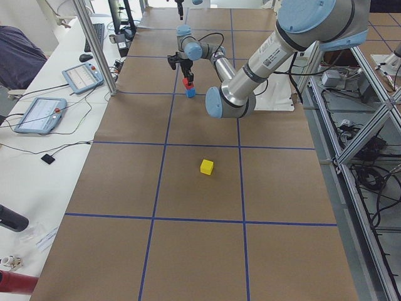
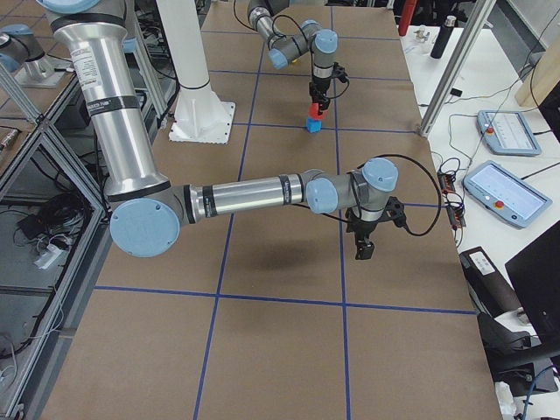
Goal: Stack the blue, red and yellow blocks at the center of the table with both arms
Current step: 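Lower the red cube onto the blue cube and open the left gripper, then move the left gripper to the yellow cube and grasp it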
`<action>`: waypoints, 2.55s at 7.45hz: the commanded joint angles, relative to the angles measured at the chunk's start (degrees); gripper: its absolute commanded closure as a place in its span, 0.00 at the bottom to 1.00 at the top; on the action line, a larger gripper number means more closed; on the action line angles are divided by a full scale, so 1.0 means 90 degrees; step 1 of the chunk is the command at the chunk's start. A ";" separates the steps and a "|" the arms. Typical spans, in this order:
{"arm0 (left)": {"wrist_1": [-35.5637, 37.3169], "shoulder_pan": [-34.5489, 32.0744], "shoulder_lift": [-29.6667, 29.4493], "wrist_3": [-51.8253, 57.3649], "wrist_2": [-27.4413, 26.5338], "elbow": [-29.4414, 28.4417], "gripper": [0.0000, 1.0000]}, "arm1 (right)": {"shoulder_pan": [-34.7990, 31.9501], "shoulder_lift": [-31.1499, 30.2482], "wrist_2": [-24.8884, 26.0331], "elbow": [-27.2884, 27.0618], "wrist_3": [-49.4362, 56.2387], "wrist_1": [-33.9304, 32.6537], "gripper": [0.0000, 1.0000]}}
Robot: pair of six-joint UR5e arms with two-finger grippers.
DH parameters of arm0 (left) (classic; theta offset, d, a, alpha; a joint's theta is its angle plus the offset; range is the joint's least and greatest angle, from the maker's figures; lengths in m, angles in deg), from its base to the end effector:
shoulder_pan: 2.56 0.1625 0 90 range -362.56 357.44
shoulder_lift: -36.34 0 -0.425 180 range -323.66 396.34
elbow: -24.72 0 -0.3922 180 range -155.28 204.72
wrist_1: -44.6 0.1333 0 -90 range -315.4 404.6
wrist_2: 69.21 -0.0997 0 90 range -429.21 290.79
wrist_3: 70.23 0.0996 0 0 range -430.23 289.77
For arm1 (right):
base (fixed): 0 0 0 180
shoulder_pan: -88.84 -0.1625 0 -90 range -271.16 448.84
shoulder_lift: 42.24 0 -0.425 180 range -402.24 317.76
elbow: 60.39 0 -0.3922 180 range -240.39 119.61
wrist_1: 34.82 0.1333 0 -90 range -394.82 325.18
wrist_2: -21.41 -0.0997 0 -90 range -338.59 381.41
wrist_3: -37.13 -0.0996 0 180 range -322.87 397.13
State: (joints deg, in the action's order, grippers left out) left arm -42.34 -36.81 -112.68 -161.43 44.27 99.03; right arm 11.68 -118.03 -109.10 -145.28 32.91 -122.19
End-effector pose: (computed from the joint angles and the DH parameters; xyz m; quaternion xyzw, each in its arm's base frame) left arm 0.5960 -0.5191 0.1174 -0.0873 0.3774 -0.2131 0.8969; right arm -0.0675 -0.6047 0.5663 0.0437 -0.3548 -0.1054 0.9280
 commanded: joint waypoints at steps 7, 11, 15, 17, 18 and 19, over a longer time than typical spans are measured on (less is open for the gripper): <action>-0.0097 0.0085 0.0014 -0.0004 -0.0012 -0.0064 0.50 | 0.0000 0.0002 0.0018 0.0018 0.0000 -0.0010 0.01; -0.0116 0.0046 0.0014 -0.0004 -0.0012 -0.0064 0.09 | 0.0000 0.0042 0.0009 0.0019 0.0000 -0.0019 0.01; -0.0107 -0.0128 0.0005 0.0045 -0.0022 0.0140 0.01 | 0.0000 0.0042 0.0009 0.0018 0.0000 -0.0029 0.01; 0.0553 -0.0431 0.0633 0.0627 -0.0002 0.1577 0.00 | 0.0000 0.0042 0.0018 0.0019 0.0000 -0.0029 0.01; 0.0819 -0.0558 0.1625 0.1598 0.0008 0.2989 0.00 | 0.0000 0.0042 0.0018 0.0028 0.0000 -0.0020 0.01; 0.0812 -0.0656 0.2776 0.2584 -0.0031 0.4172 0.00 | 0.0000 0.0051 0.0018 0.0028 0.0000 -0.0029 0.01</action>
State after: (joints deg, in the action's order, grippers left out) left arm -36.39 -41.46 -99.27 -148.40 44.24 122.90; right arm 11.68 -117.63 -108.94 -145.05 32.91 -122.40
